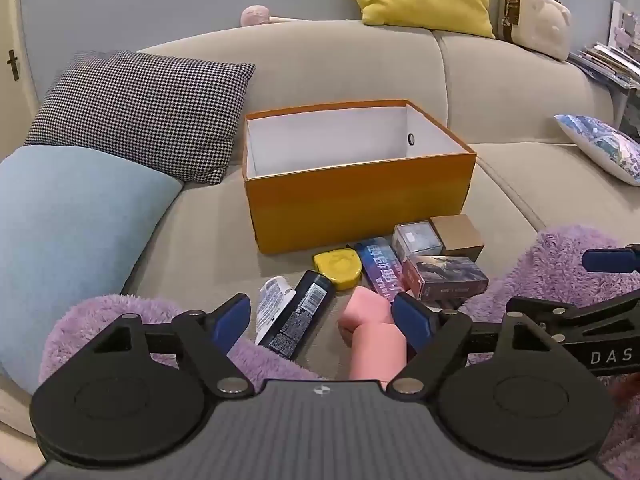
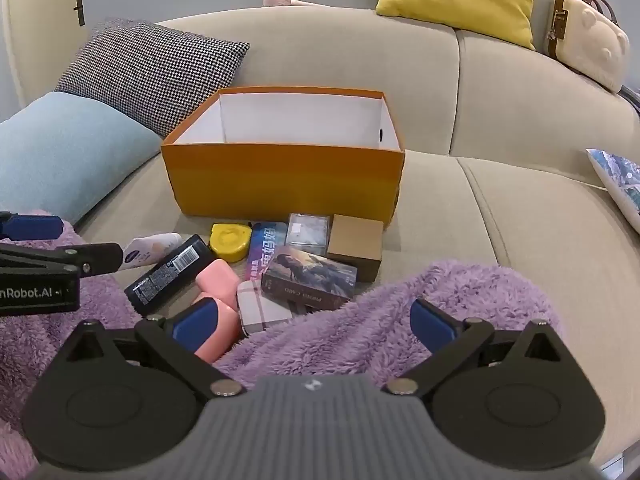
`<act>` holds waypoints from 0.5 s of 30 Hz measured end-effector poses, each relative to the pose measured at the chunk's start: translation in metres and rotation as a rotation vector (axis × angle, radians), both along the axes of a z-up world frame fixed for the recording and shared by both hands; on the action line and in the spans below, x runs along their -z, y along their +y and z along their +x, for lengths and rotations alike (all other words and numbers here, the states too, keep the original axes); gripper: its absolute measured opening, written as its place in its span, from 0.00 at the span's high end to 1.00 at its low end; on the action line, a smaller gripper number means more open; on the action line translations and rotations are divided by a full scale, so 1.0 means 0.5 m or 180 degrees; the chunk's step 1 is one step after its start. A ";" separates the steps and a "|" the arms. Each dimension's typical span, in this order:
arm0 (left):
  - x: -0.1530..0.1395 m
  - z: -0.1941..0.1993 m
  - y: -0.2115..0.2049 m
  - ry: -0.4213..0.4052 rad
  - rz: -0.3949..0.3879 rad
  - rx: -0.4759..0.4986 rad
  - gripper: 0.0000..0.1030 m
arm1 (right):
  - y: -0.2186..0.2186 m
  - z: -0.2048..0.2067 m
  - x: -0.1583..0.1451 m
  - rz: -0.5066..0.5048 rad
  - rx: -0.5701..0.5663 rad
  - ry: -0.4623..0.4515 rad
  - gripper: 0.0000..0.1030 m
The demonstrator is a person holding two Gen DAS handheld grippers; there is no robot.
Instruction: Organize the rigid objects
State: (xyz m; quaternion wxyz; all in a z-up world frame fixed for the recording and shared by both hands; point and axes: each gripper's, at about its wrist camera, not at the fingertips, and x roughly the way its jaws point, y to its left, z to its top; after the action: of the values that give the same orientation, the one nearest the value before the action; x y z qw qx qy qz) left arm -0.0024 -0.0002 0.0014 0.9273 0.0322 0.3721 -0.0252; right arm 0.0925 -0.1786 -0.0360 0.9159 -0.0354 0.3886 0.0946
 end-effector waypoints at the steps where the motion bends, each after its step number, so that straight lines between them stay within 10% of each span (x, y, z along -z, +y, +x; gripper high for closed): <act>1: -0.001 -0.001 -0.002 -0.0008 0.0014 0.0004 0.08 | 0.000 0.000 0.000 0.0009 -0.0001 0.0000 0.02; 15: -0.002 -0.001 -0.006 -0.0038 0.0036 0.0042 0.12 | -0.001 -0.004 0.002 0.0018 -0.0043 -0.0017 0.02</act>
State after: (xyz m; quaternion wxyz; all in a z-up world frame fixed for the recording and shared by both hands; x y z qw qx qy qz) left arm -0.0031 -0.0032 0.0022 0.9291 0.0399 0.3665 -0.0290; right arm 0.0907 -0.1794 -0.0371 0.9163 -0.0357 0.3856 0.1018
